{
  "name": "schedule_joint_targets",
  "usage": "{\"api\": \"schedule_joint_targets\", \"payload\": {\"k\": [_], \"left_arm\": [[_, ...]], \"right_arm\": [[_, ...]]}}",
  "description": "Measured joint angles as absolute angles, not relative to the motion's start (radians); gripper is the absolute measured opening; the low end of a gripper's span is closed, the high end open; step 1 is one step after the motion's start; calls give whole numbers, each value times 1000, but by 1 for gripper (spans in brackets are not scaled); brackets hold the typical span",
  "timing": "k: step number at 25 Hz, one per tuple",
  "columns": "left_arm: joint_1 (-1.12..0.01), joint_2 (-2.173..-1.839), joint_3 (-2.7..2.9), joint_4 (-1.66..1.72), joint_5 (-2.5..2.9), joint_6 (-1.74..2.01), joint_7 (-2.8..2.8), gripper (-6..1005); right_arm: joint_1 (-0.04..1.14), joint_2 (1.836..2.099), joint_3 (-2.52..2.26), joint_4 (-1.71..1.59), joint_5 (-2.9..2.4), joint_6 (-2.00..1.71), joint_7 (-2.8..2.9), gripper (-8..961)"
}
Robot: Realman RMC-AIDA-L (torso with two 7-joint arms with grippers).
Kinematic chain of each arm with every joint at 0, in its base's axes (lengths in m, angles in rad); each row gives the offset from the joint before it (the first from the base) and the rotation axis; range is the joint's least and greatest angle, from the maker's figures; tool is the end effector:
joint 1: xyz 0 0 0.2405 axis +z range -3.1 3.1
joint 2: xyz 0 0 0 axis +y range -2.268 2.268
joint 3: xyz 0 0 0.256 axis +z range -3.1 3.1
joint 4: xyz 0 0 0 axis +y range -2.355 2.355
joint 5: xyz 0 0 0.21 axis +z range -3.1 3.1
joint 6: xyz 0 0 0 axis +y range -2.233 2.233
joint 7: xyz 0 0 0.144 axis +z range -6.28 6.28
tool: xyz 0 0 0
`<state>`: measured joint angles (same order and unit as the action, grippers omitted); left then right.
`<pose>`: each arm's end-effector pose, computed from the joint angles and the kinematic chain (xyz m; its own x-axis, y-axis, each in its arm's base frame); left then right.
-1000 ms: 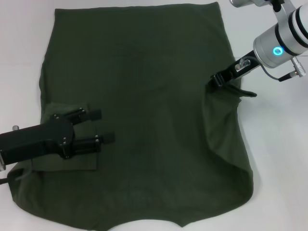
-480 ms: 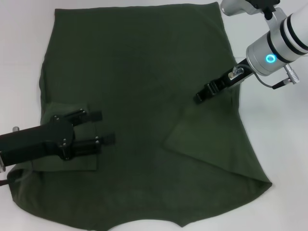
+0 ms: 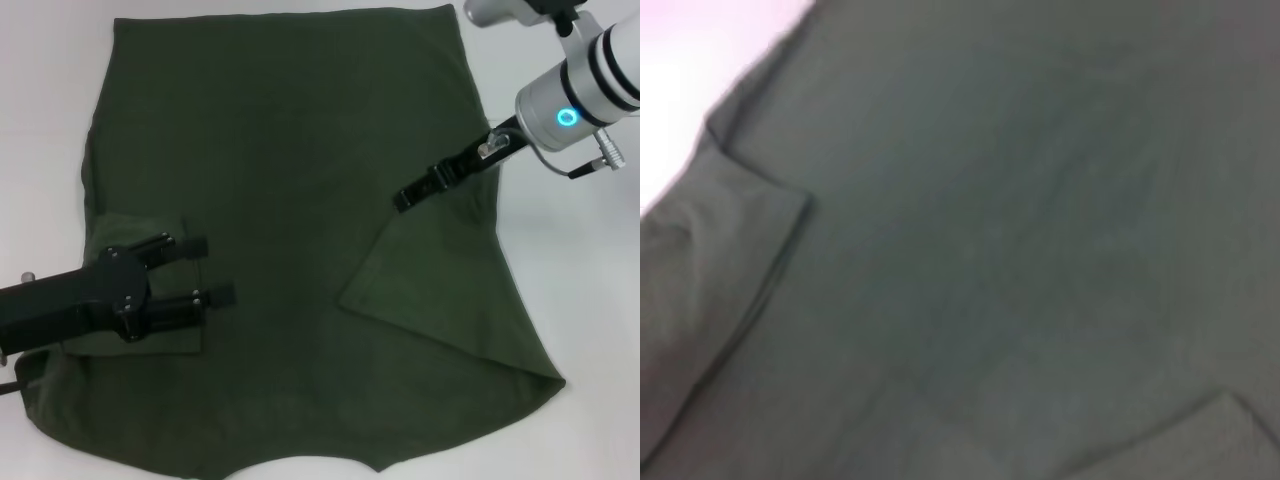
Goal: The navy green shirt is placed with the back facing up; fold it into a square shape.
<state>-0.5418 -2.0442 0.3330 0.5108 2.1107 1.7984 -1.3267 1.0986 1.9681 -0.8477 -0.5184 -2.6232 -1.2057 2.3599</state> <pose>-0.2710 0.3049 0.0222 0.6279 0.3631 0.6884 0.5109 -0.8596 -0.0126 0.1634 0.4630 0.0022 0.6812 -0.7303 -0.0521 -0.6860 -0.6117 -0.3940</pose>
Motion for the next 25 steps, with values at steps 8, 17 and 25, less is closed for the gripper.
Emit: {"api": "schedule_joint_targets", "payload": {"k": [8,17,25], "left_arm": [[-532,-2041,316,540,2111,1805,-1427,910],[-507,-2016,313,656,2133,1839,-1606,912],[-453,-1999,276,745,2211,1836,-1764,917]], "right_arm": [[951,1932,-813,-644,-2333,-1295,2182,851],[742,1882,-765,-624,-2034,-1449,1897,877],[694,1868,-773,-622,-2098,-1609,1825,876]]}}
